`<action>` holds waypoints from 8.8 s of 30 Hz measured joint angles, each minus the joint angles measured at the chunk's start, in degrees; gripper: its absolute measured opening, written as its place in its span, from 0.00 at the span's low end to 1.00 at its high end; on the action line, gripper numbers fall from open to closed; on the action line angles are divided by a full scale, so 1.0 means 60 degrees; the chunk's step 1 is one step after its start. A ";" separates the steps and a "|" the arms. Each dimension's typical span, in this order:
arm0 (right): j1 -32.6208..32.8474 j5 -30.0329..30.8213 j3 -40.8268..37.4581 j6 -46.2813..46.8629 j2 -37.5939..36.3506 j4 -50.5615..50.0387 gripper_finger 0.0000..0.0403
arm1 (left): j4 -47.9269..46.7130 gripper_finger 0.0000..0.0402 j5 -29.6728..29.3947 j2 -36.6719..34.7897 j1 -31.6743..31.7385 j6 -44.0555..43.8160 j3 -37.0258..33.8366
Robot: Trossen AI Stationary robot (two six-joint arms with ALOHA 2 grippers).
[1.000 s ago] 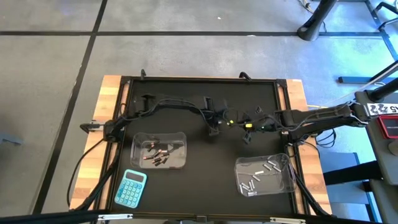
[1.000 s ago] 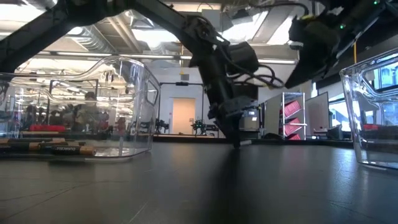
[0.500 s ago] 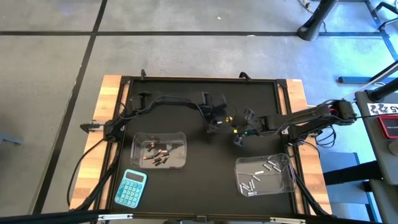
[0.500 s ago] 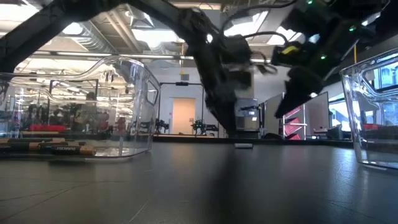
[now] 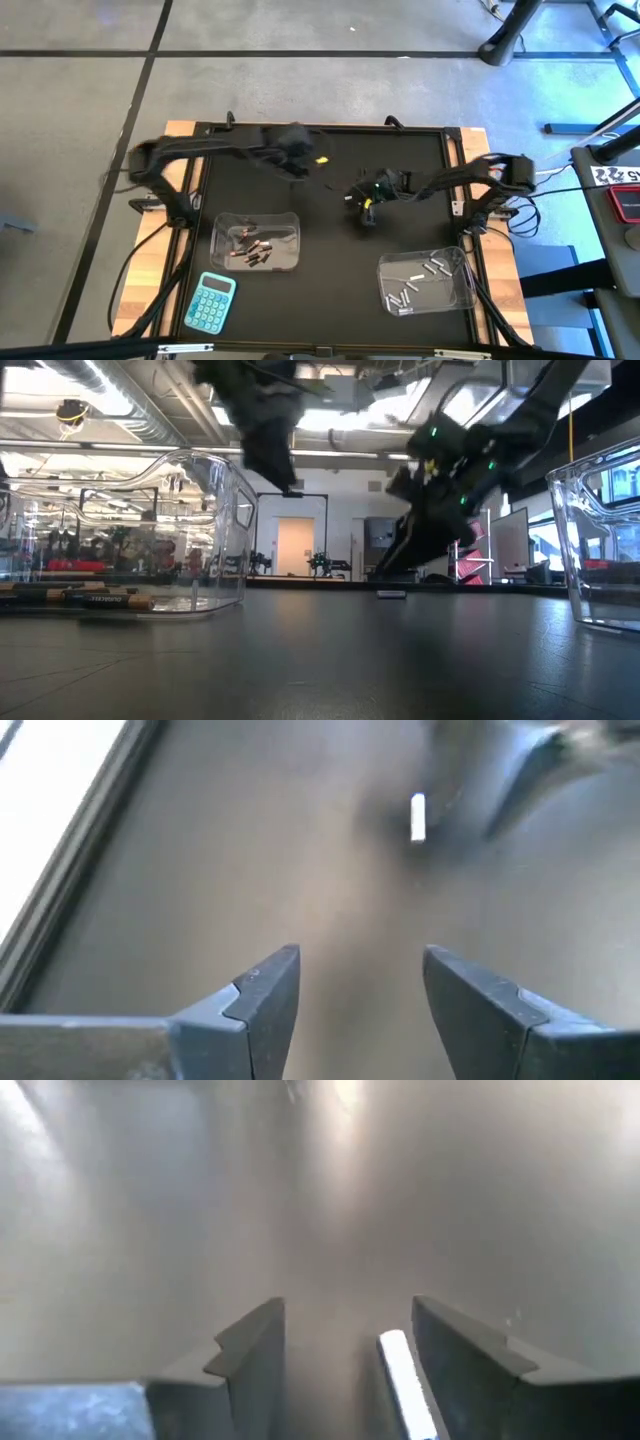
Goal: Sort batteries
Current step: Put the white battery into the right transparent bin, then move the transparent bins to the top center of the table
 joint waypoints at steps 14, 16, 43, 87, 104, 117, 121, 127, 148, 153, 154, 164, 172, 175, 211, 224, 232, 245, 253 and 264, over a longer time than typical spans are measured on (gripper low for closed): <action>-0.1899 -0.1602 0.0055 -0.0396 0.1785 0.0119 0.18 | 0.4791 0.49 -0.1999 -0.4761 -0.1979 -0.3652 -0.6357; -0.1879 -0.1418 0.0058 -0.0339 0.1815 0.0010 0.07 | 0.5359 0.49 -0.2462 -0.4902 -0.2243 -0.3912 -0.6837; 0.8677 0.4507 0.4161 1.2334 -0.3666 -0.9918 0.04 | 0.8332 0.49 -0.4517 -0.4905 -0.3100 -0.2225 -0.8162; 0.8002 0.2444 0.3880 1.4890 -0.2862 -0.9833 0.44 | 0.8456 0.49 -0.4513 -0.4901 -0.3107 -0.2570 -0.8159; 0.7315 0.0462 0.4004 1.7262 0.0005 -0.8063 0.54 | 0.8294 0.49 -0.4513 -0.4901 -0.3780 -0.2475 -0.8155; 0.6293 0.0471 0.4040 1.4460 -0.0021 -0.8804 0.08 | 0.8329 0.49 -0.4517 -0.4901 -0.3792 -0.2568 -0.8155; 0.5892 0.0684 0.4043 1.2859 -0.0024 -0.8571 0.06 | 0.8329 0.49 -0.4517 -0.4901 -0.3792 -0.2603 -0.8155; 0.5281 0.1248 0.3993 0.9385 0.0043 -0.7905 0.06 | 0.8329 0.49 -0.4517 -0.4901 -0.3791 -0.2630 -0.8155; 0.1249 0.1172 0.4018 0.0302 0.0001 -0.8337 0.06 | 0.8325 0.49 -0.4834 -0.4901 -0.3763 -0.2716 -0.8155; 0.0186 0.1054 0.4018 -0.0235 0.0001 -0.8232 0.06 | 0.8325 0.49 -0.4837 -0.4901 -0.3746 -0.2607 -0.8155; -0.0013 0.1004 0.4018 -0.0234 0.0001 -0.8198 0.06 | 0.8328 0.49 -0.4837 -0.4901 -0.3716 -0.2601 -0.8155; -0.0932 0.0946 0.4003 -0.1461 0.0019 -0.7671 0.01 | 0.8326 0.49 -0.4852 -0.4901 -0.3324 -0.2718 -0.8155; -0.1200 0.0922 0.4003 -0.1775 0.0019 -0.7495 0.07 | 0.8325 0.49 -0.4848 -0.4903 -0.3315 -0.2792 -0.8155; -0.1169 0.1016 0.4003 -0.1772 0.0019 -0.7173 0.12 | 0.8321 0.49 -0.4848 -0.4905 -0.3315 -0.2804 -0.8155; -0.0623 0.2277 0.5197 -0.1378 -0.0100 -0.7386 0.49 | 0.7833 0.49 -0.4837 -0.4908 -0.3344 -0.3255 -0.8155; 0.1505 -0.0585 0.4588 -0.1660 -0.0577 -0.4456 0.49 | -0.0164 0.48 -0.4837 -0.5010 -0.5011 -0.3681 -0.3646; 0.2683 -0.0036 0.4466 -0.2610 0.0755 -0.2148 0.49 | -0.7029 0.40 -0.2919 -0.3255 -0.6705 -1.0504 -0.0940; 0.2747 0.0467 0.4473 -0.2918 0.0824 -0.3218 0.49 | -0.6976 0.52 -0.0610 -0.3416 -1.0094 -2.0544 -0.2747; 0.2751 0.0465 0.4473 -0.2608 0.0824 -0.4234 0.49 | -0.5550 0.42 -0.0680 -0.3528 -0.9497 -1.9947 -0.4252; 0.2751 0.0471 0.4473 -0.2165 0.0814 -0.4700 0.49 | -0.5627 0.04 -0.1374 -0.3542 -0.7293 -1.6649 -0.4771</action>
